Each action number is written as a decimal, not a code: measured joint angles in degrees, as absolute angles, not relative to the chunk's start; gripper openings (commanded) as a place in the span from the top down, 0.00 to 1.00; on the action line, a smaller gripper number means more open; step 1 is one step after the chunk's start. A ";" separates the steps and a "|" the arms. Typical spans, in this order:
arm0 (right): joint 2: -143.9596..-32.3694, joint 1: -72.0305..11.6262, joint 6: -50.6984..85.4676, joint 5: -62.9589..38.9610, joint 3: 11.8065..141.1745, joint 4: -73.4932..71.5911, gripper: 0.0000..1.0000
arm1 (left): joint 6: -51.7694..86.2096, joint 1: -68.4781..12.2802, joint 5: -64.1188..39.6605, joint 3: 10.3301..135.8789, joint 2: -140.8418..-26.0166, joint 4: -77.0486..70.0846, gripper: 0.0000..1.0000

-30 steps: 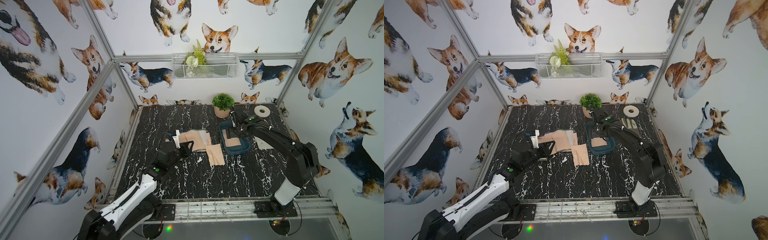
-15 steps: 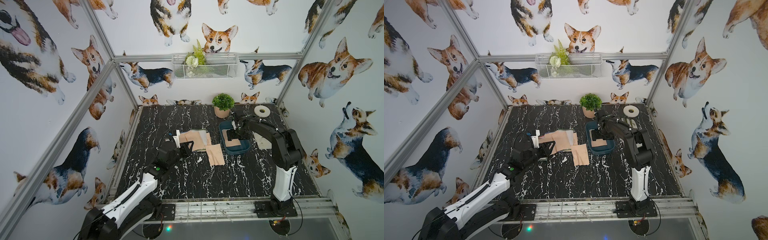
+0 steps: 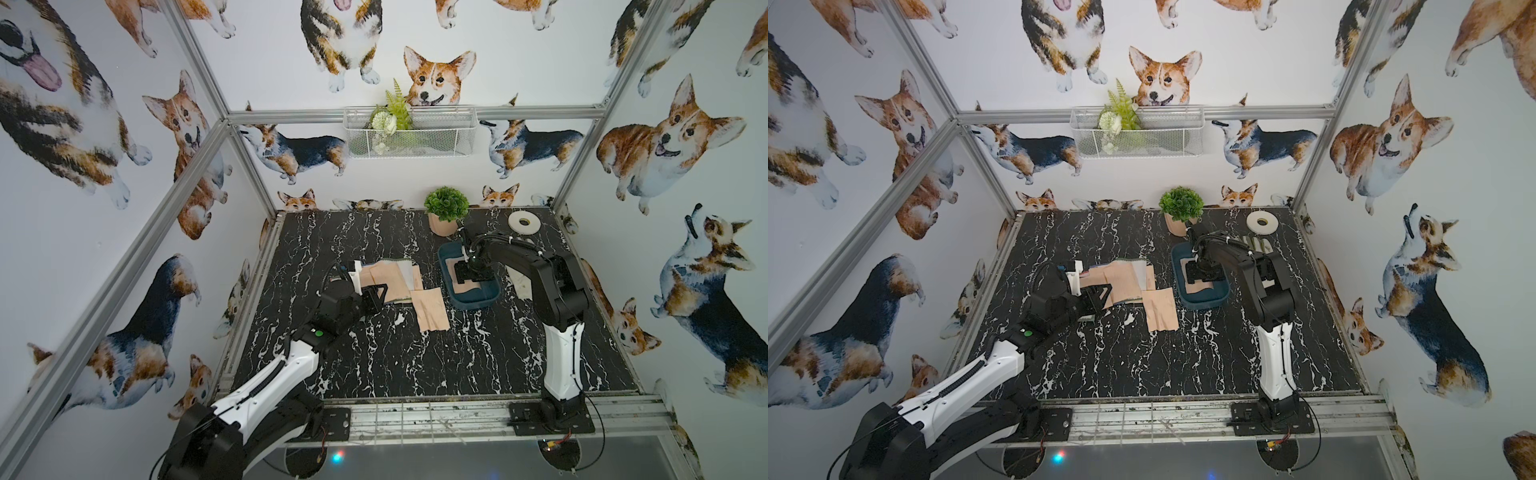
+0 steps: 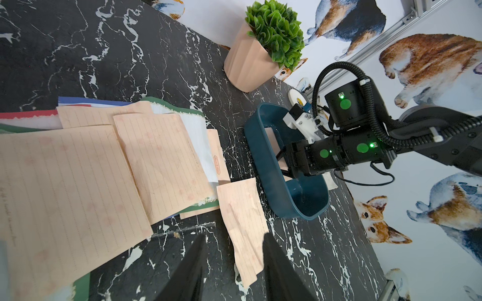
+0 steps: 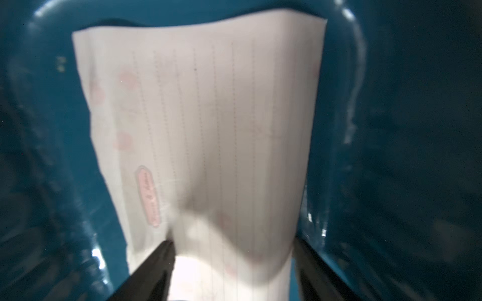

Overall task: Take out the stationery paper from the storage box
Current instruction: Pick up the stationery paper from the storage box.

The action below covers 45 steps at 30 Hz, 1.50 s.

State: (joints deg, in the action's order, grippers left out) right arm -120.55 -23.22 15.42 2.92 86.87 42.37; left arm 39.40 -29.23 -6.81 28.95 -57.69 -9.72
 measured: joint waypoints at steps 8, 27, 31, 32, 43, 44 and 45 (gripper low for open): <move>-118.69 -23.22 15.46 0.86 85.49 39.53 0.88 | 39.44 -29.17 -7.38 28.95 -58.13 -9.72 0.61; -91.42 -27.16 17.76 -2.37 86.63 48.49 0.86 | 48.62 -28.88 -19.55 22.87 -59.96 -32.60 0.37; -84.99 -29.85 19.07 -6.96 86.30 49.10 0.86 | 55.27 -28.88 -21.17 19.59 -65.84 -48.53 0.32; -83.70 -30.33 19.86 -8.73 85.71 48.93 0.86 | 56.86 -28.88 -21.28 19.11 -67.61 -52.14 0.30; -76.58 -39.90 30.48 -22.46 73.89 39.86 0.87 | 67.85 -30.46 -23.29 20.95 -80.01 -76.12 0.27; -76.93 -40.82 30.81 -22.39 73.82 39.48 0.87 | 68.10 -30.48 -23.31 20.95 -80.16 -76.62 0.27; -77.38 -41.82 31.44 -22.31 73.82 38.96 0.87 | 68.16 -30.52 -23.27 20.95 -80.34 -76.97 0.27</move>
State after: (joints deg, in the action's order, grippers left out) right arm -77.38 -41.82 31.44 -22.31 73.82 38.96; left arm 68.16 -30.52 -23.27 20.95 -80.34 -76.97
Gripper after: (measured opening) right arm 0.130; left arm 0.734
